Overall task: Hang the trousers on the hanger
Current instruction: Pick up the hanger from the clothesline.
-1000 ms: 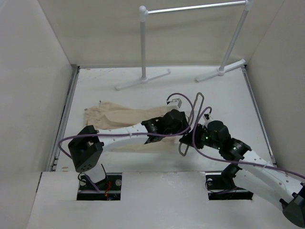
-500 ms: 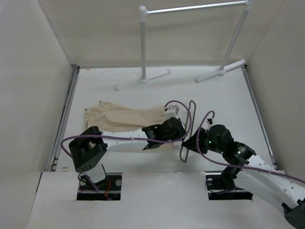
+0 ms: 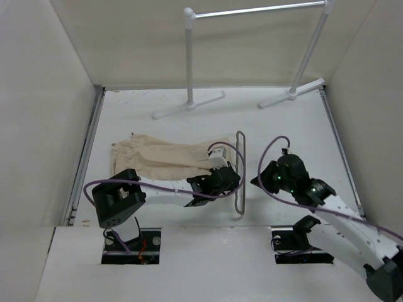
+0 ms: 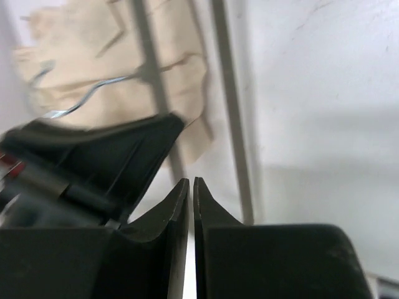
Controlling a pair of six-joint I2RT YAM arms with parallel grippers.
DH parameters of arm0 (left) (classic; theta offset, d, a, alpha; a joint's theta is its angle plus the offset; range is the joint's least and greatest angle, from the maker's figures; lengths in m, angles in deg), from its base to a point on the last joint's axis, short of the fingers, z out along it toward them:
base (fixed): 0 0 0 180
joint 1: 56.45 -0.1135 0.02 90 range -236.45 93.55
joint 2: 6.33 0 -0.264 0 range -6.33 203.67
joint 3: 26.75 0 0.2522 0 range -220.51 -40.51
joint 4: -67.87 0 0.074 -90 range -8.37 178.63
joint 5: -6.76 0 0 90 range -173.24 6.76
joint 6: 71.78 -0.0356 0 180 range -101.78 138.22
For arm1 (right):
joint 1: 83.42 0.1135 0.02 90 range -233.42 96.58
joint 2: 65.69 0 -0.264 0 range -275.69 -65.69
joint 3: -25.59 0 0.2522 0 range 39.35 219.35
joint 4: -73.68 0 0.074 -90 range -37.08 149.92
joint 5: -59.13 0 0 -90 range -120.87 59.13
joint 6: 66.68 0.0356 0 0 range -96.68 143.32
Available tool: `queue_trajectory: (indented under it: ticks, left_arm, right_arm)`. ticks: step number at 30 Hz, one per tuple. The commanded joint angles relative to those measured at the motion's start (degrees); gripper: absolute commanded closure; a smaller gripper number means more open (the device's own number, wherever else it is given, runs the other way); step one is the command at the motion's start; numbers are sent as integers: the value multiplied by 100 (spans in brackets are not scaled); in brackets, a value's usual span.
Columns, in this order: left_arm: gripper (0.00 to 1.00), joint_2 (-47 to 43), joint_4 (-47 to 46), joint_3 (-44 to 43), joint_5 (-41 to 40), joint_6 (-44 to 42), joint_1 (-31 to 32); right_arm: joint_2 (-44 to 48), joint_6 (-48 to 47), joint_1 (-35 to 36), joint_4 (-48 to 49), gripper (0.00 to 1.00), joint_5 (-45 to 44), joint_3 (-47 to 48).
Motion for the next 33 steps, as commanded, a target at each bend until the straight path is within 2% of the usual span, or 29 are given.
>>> queue_trajectory:
  ticks: [1,6,10,24,33]
  left_arm:
    - [100,17,-365,-201,-841,179,100]
    - [100,350,-357,-307,-948,442,39]
    - [100,527,-348,-298,-1053,697,39]
    - [100,615,-462,-211,-1299,900,-22]
    - [100,378,-199,44,-1413,926,-22]
  right_arm:
    - [-917,-759,-181,1456,84,-105,89]
    - [-2631,-1113,-525,2784,76,44,467]
    - [-3441,-1069,-577,3470,68,149,556]
    - [-4594,-761,-577,4543,61,808,547]
    - [-5015,-507,-639,5114,46,1309,345]
